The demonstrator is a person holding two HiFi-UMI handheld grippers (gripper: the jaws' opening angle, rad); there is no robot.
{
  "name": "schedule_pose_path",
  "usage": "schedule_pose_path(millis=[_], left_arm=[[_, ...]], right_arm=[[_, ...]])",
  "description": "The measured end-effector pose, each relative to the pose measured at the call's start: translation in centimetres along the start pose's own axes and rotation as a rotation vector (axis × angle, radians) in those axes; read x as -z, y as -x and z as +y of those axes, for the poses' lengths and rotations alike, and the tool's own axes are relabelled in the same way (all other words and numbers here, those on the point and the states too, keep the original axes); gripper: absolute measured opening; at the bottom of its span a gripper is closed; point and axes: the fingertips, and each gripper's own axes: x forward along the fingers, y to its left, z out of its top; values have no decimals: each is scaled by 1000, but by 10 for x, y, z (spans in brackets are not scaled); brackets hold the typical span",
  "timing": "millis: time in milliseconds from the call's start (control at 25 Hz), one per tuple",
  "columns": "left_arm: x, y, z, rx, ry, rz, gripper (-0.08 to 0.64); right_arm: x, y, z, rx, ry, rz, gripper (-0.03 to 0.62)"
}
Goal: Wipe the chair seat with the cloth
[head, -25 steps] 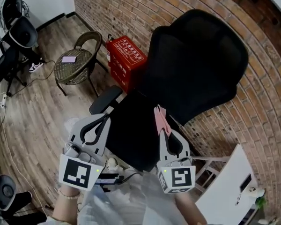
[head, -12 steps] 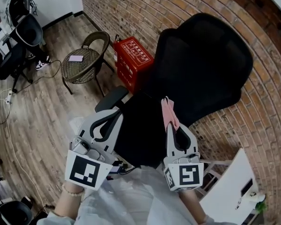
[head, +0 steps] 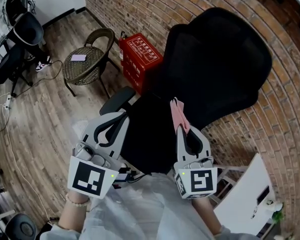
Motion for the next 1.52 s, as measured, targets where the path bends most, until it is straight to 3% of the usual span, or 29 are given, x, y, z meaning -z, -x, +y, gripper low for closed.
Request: schedule_pose_path(millis=[1520], left_arm=[[16,10,-4,-6,24,23,18]], right_arm=[[22,4,15,-27,-43,63,55]])
